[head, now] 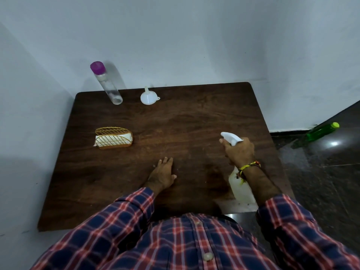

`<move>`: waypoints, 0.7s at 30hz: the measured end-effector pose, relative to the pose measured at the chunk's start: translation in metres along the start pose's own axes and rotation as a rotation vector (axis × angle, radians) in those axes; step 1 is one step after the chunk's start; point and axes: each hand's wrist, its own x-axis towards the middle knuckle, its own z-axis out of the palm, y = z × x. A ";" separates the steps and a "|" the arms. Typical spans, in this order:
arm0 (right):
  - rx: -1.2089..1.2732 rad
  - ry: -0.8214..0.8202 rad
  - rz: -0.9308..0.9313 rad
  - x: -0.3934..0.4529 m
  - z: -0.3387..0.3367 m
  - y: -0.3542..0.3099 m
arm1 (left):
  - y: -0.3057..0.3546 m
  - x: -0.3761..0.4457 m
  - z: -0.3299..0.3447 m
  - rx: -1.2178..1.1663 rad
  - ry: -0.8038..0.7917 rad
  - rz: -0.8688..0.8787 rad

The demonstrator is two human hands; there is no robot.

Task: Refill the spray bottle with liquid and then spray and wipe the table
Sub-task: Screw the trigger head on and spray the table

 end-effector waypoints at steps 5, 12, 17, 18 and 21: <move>-0.127 -0.105 -0.131 -0.013 -0.014 0.001 | 0.002 0.001 0.002 0.004 -0.021 -0.003; -0.387 -0.390 -0.160 -0.031 -0.006 0.011 | 0.006 0.005 0.001 0.026 -0.031 0.003; -0.417 -0.321 -0.273 -0.038 0.011 0.013 | 0.004 0.005 0.001 0.017 -0.028 -0.012; -0.385 -0.293 -0.247 -0.036 0.012 0.008 | 0.003 0.005 0.000 0.010 -0.022 -0.017; -0.304 -0.263 -0.233 -0.025 0.018 -0.010 | -0.003 0.003 -0.005 -0.029 -0.021 -0.041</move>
